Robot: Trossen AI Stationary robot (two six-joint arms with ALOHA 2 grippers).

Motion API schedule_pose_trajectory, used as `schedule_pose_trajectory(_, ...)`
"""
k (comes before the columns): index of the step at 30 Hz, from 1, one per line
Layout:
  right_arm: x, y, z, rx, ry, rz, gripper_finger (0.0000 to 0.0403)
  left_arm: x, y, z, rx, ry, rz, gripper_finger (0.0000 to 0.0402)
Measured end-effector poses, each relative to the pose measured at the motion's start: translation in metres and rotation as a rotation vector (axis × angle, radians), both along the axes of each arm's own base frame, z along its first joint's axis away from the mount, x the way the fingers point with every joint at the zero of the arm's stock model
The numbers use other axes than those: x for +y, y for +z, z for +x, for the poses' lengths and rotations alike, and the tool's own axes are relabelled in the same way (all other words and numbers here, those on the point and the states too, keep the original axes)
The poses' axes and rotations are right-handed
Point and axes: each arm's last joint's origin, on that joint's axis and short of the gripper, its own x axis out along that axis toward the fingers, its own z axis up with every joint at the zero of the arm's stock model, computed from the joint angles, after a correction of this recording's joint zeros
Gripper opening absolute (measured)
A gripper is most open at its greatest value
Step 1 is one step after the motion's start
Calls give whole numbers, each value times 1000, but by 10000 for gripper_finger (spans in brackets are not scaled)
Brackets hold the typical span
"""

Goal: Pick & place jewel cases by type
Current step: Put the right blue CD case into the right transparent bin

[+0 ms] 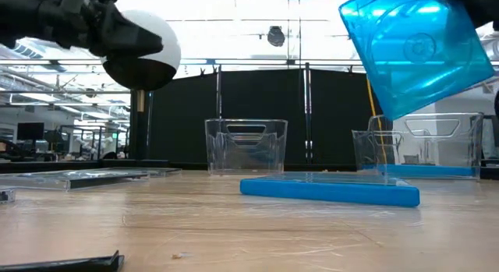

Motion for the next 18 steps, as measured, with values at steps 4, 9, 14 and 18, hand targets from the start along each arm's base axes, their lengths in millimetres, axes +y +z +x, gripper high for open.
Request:
schedule_pose_trajectory(4,-6,0,-3,-16,-3,16,28,7,-6,-12,-36,30,-8,97)
schedule_pose_trajectory(9,-8,-3,-1,13,-19,15,28,16,-14,-24,-63,50,-7,97)
schedule_pose_trajectory(14,-10,-3,1,13,-6,39,28,20,-21,-32,-78,-19,-9,97)
schedule_pose_trajectory(18,-8,-3,2,5,100,75,28,21,-26,-33,-73,-58,-18,97)
